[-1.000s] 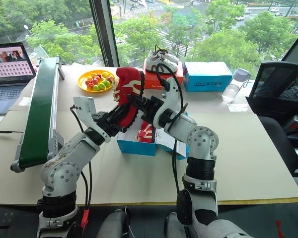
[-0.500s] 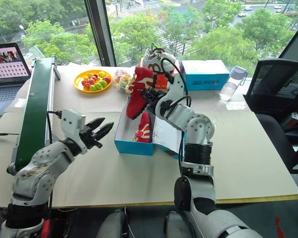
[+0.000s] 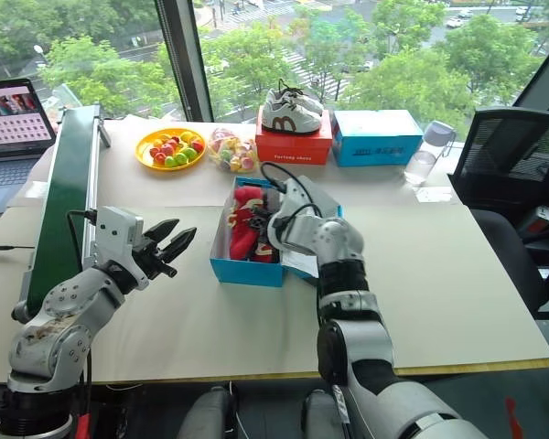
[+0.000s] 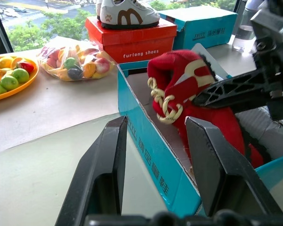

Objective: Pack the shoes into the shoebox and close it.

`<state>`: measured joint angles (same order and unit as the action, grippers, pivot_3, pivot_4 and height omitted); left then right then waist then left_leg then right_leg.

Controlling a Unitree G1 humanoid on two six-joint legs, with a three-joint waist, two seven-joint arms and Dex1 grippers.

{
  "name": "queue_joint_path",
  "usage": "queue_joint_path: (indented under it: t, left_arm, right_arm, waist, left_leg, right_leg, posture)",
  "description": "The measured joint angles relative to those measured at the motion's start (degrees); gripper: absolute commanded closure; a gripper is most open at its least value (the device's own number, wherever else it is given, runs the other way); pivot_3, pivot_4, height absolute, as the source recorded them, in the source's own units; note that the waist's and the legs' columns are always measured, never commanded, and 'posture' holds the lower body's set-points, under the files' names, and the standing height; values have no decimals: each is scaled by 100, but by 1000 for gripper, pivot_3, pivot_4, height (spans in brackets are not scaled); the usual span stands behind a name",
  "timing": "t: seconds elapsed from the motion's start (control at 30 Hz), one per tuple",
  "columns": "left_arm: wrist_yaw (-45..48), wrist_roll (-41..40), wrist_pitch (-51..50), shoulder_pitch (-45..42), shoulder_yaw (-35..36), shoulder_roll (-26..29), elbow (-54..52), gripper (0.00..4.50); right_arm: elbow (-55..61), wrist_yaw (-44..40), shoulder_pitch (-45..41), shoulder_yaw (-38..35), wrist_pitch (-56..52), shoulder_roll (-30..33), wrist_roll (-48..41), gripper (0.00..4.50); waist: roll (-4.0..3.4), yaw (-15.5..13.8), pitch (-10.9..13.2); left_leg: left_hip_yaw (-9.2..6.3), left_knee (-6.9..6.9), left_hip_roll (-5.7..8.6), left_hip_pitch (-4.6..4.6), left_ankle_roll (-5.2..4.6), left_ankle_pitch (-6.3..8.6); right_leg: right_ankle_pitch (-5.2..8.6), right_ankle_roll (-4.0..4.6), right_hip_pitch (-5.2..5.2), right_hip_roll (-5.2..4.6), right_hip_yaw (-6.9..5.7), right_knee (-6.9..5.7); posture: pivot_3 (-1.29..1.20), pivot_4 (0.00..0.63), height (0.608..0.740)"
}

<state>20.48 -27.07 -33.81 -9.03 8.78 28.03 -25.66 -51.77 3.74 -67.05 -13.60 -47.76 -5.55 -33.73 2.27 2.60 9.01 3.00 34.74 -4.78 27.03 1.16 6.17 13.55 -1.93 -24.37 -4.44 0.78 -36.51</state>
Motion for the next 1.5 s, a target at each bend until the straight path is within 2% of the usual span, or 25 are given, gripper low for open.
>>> queue_joint_path:
  t: [0.1, 0.27, 0.33, 0.5, 0.7, 0.77, 0.97, 1.3, 1.33, 1.37, 1.43, 1.5]
  left_arm:
    - [0, 3, -1, -8, -4, -10, -4, 2420]
    - [-30, 5, -18, -11, -39, -54, -69, 2420]
    - [-45, 5, -21, -11, -61, -59, -118, 2349]
    - [-81, 5, -26, -11, -75, -60, -121, 2349]
    - [-68, -1, -28, -25, -90, -59, -121, 2349]
    - [-44, -1, -39, -93, -97, -58, -117, 2349]
    - [56, 0, -42, -219, -123, -57, -64, 2349]
    - [112, 5, -41, -316, -123, -56, 40, 2349]
    - [112, 5, -41, -315, -122, -56, 39, 2349]
    - [112, 5, -42, -314, -123, -56, 39, 2349]
    - [112, 4, -42, -303, -122, -56, 38, 2349]
    - [110, 3, -44, -258, -124, -58, 35, 2349]
  right_arm:
    - [-1006, -390, -409, 70, 662, 30, 395, 3949]
    - [-1761, -687, -703, 50, 1151, 84, 746, 3949]
    - [-1907, -730, -750, -21, 1246, 112, 829, 3031]
    - [-1981, -872, -803, -152, 1271, 227, 887, 1504]
    - [-1682, -1033, -913, -266, 932, 499, 918, 1504]
    - [-1150, -1101, -913, -277, 598, 649, 859, 1504]
    - [237, -1105, -887, -287, 120, 812, 768, 1504]
    - [423, -1182, -566, -57, 136, 651, 891, 1504]
    - [431, -1262, -562, -55, 242, 625, 894, 2010]
    - [435, -1346, -561, -50, 400, 592, 894, 2180]
    - [418, -1542, -567, -7, 834, 542, 966, 2957]
    - [164, -1746, -657, 42, 1435, 515, 1078, 3552]
  waist:
    - [-1, 8, -2]
    - [-2, 5, -3]
    - [-2, -9, -4]
    - [-3, -13, -3]
    - [-5, -53, -1]
    - [-5, -62, 1]
    - [-6, -51, 1]
    - [-7, -50, 2]
    - [-7, -48, 2]
    - [-7, -47, 2]
    - [-8, -45, 2]
    - [-8, -38, 2]
  left_leg:
    - [1, -5, -4, -37, 33, 21]
    - [1, -12, -7, -49, 48, 29]
    - [1, -12, -7, -59, 49, 30]
    - [3, -14, -7, -58, 50, 31]
    - [3, -9, -5, 8, 25, 14]
    - [3, -9, -3, 34, 4, 2]
    - [4, -25, -4, 31, 3, 5]
    - [4, -9, -4, 30, 3, 4]
    - [4, -9, -4, 30, 2, 4]
    - [3, -9, -5, 30, 2, 4]
    - [3, -10, -4, 30, 2, 4]
    - [3, -10, -4, 30, 2, 4]
  right_leg:
    - [0, 6, 24, 2, 0, 6]
    - [-6, 42, 27, 2, 0, 28]
    - [-13, 46, 25, 1, -2, 35]
    - [-23, 49, 25, 0, 1, 40]
    - [-33, 7, -2, 2, 0, 40]
    - [-31, 2, -21, 1, 0, 43]
    - [-20, 2, -26, 4, 1, 41]
    - [-21, 2, -23, 4, 1, 34]
    - [-21, 2, -23, 4, 1, 34]
    - [-21, 2, -23, 5, 1, 33]
    - [-21, 2, -23, 5, 1, 33]
    - [-21, 2, -23, 5, 1, 33]
  posture:
    - [0, 150, 740]
    - [0, 150, 740]
    - [0, 150, 740]
    - [0, 150, 740]
    - [0, 150, 740]
    - [0, 150, 740]
    - [0, 150, 740]
    - [0, 150, 740]
    - [0, 150, 740]
    - [0, 150, 740]
    - [0, 150, 740]
    - [0, 150, 740]
